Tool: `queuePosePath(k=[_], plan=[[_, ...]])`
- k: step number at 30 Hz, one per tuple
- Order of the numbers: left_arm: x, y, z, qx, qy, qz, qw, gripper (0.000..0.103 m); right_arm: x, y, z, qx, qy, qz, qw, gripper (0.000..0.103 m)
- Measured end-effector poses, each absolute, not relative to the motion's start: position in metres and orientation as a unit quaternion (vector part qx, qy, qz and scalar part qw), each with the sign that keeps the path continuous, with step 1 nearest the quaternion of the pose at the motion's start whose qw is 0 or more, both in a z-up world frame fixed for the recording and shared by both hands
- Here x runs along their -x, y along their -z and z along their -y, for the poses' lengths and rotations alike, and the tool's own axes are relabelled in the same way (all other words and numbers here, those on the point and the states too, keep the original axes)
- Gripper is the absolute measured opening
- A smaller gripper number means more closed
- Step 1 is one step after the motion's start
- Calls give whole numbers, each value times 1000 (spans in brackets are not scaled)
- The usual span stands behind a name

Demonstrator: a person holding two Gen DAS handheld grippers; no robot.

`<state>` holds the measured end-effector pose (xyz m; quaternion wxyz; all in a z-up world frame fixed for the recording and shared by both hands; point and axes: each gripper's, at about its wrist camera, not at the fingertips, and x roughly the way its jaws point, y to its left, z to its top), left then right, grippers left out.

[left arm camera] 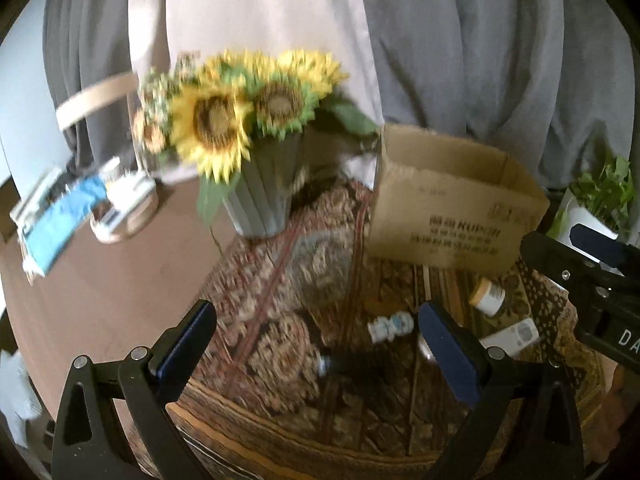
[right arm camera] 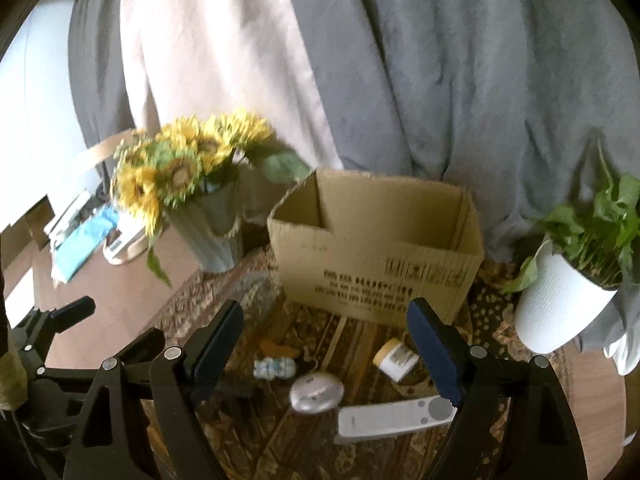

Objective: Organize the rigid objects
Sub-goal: 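Withdraw both tools from the box back toward the remaining items, then grasp the black gadget with the left tool while the right tool grasps the silver egg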

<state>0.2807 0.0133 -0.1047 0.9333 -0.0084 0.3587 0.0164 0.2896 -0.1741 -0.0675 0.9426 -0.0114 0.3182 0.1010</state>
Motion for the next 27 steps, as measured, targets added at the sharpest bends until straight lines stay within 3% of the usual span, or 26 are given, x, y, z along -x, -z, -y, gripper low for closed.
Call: queuePosePath(k=[14,27], plan=[[-272,171,-2,16,-51,-385,921,103,-303,133,171,8,-153,-407,901,85],[-290,197,25,-48,-53,-385,920,103,-336,176,168,14,-160,-487,858,85]])
